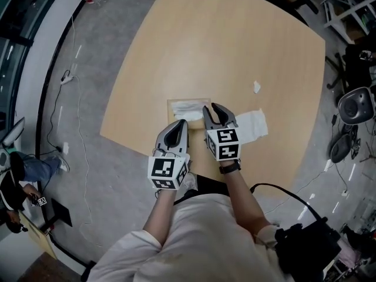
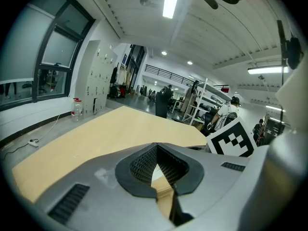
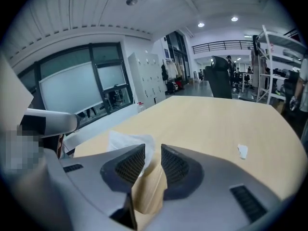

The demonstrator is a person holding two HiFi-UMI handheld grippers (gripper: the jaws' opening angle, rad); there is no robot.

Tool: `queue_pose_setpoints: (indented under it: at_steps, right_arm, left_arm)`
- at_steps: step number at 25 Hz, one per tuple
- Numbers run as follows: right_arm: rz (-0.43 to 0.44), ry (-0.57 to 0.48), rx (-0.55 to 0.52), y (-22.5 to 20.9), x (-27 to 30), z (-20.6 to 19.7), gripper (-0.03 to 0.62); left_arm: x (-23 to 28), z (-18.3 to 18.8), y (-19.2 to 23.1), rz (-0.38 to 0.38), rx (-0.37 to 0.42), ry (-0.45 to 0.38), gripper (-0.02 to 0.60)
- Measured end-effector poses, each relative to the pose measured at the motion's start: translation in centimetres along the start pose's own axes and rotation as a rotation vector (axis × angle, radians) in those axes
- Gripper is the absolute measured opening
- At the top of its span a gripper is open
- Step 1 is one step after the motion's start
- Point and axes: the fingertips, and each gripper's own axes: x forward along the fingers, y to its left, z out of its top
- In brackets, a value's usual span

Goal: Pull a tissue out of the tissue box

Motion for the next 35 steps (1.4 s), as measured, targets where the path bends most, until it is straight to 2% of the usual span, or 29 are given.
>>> queue_pose_setpoints:
  at_steps: [5, 8, 12, 17, 25, 31, 35]
  right_arm:
    - [0.019, -0.003, 0.014, 0.5, 0.6, -0.3, 0.099]
    - [0.006, -0.011, 0.002, 0.4, -0.1, -0.2, 0.042]
    - [0.001, -0.020, -0.001, 0.1, -0.2, -0.3, 0.007]
    - [0.004, -0.045, -0.008, 0.0, -0.8, 0.4, 0.005]
    - [0.000, -0.132, 0.001, 1.7, -5.1, 2.2, 0.005]
    - [-0.026, -0.175, 0.024, 0.7, -8.1, 2.2, 0.005]
    - [-0.028, -0.227, 0.081, 0.2, -10.8, 3.1, 0.005]
  left_arm:
    - [-0.1, -0.5, 0.1, 0.002, -0.013, 0.010, 0.002]
    - [-0.4, -0.5, -0.9, -0.008, -0.010, 0.009, 0.002]
    - [-0.1, -0.6, -2.0, -0.026, -0.003, 0.007, 0.002]
    - [0.0, -0.6, -3.1, -0.044, 0.006, 0.002, 0.002]
    - [-2.7, -0.4, -4.8, -0.073, 0.026, -0.022, 0.002]
    - [-2.7, -0.5, -7.3, -0.126, 0.044, -0.025, 0.002]
    - [-3.1, -0.5, -9.3, -0.167, 0.059, -0.025, 0.002]
